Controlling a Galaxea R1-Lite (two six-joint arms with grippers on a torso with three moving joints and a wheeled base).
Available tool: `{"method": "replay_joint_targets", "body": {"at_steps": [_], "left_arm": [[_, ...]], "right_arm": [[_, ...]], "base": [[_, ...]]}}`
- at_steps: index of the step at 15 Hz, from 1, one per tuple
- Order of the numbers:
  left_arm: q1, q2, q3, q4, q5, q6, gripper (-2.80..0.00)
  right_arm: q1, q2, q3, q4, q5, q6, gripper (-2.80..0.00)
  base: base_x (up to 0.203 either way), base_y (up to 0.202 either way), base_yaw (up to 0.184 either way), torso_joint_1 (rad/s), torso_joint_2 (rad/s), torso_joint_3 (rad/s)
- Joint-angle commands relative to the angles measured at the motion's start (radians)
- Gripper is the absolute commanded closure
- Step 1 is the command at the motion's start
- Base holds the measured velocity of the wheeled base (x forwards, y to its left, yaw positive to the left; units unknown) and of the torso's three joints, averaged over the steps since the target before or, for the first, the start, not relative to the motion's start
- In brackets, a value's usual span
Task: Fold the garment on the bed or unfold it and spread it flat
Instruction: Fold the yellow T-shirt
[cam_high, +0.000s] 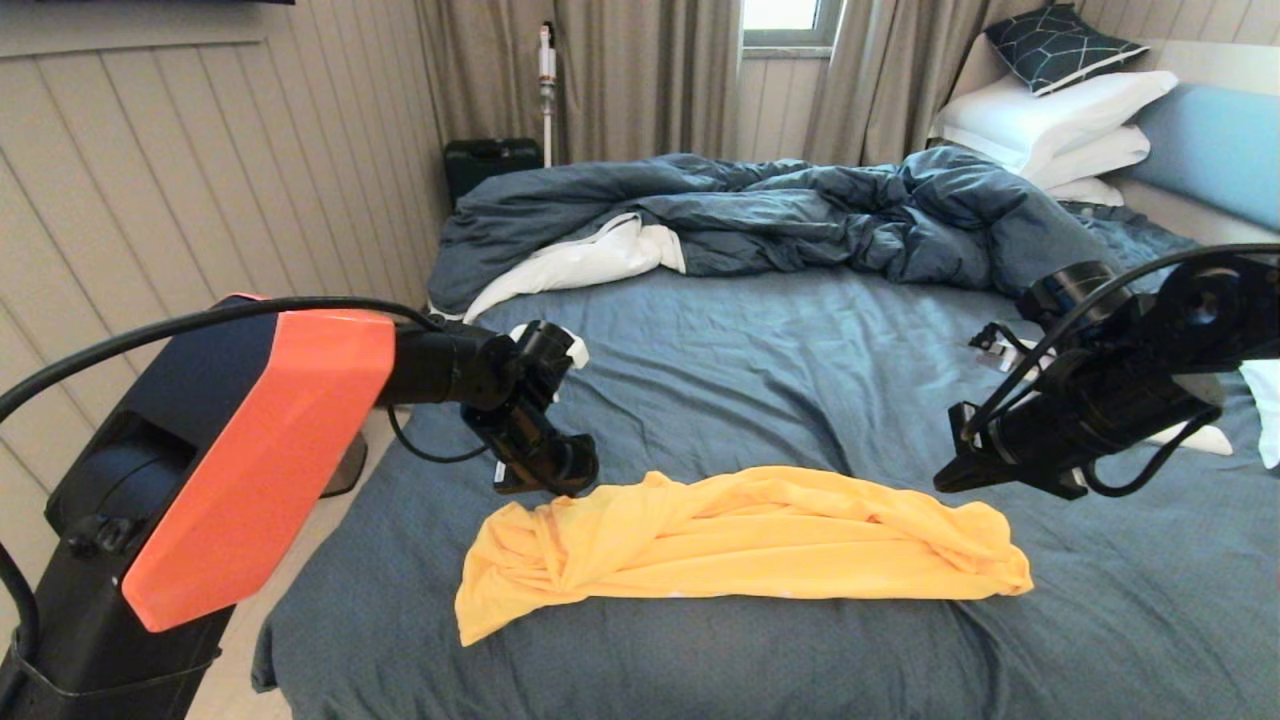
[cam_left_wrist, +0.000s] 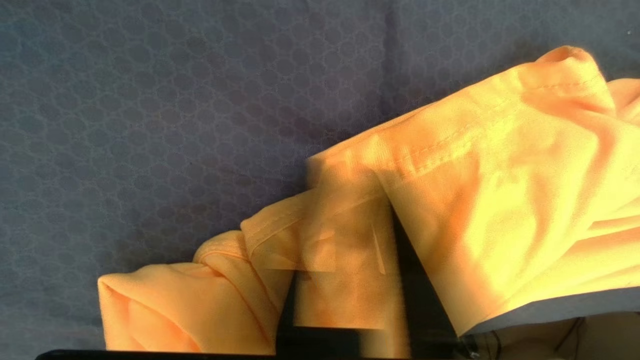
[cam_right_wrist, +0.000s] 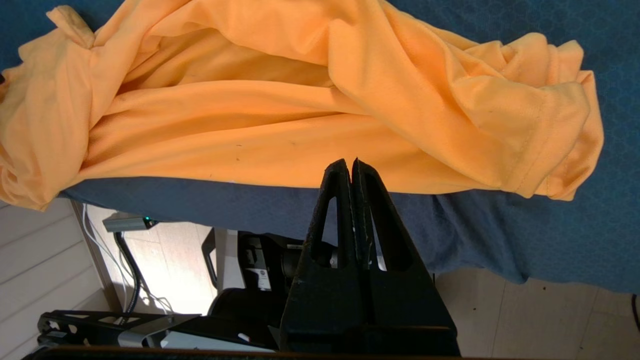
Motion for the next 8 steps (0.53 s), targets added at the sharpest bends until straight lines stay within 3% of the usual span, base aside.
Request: {"method": "replay_joint_targets", "body": {"at_steps": [1,8], "left_arm": [[-0.006,-0.001,0.006,0.007,-0.004,-0.004,0.00],[-0.008,-0.045,0.009,0.015,-0.004,-0.021,0.00]], "right_arm": [[0.001,0.002,0.001,0.004,0.002,0.003,0.00],[-0.001,-0.005,0.007,0.004,0.002,0.004,0.00]], "base": [[0.000,0.000,0.000,0.000,0.00,0.000],[0.000,0.000,0.000,0.000,0.00,0.000]]}}
